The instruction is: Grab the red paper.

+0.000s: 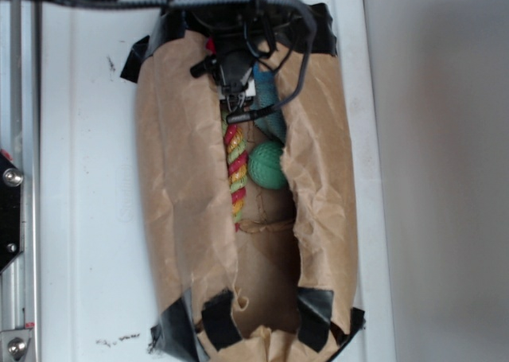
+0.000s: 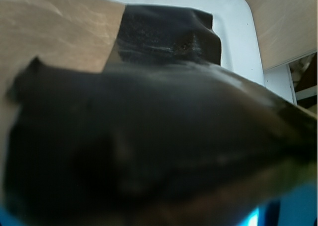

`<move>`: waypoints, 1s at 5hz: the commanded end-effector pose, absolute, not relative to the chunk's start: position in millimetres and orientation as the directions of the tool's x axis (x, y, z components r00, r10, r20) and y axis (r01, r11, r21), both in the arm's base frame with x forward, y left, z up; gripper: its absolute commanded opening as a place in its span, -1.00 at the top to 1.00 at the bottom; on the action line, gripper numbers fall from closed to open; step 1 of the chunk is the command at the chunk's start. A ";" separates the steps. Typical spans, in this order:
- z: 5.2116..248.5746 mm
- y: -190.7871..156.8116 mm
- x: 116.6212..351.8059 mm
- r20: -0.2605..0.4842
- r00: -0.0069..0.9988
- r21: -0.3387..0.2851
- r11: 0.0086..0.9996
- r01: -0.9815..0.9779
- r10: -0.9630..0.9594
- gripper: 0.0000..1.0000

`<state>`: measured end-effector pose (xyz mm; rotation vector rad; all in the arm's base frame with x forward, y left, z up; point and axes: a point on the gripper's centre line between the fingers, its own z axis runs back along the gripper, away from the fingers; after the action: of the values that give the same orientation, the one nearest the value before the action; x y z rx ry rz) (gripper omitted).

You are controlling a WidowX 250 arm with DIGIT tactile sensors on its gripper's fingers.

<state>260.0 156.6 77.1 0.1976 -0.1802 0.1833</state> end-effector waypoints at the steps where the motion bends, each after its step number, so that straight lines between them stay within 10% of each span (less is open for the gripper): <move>1: 101.1 175.6 260.9 0.258 0.949 0.194 0.952 -0.235 0.182 -1.00; 3: 96.5 157.3 270.5 0.307 0.946 0.210 0.963 -0.172 0.103 -1.00; 5: 140.5 100.6 256.7 0.364 0.931 0.101 0.994 -0.041 0.001 -1.00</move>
<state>249.7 95.4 117.7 0.0886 -0.3012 0.0345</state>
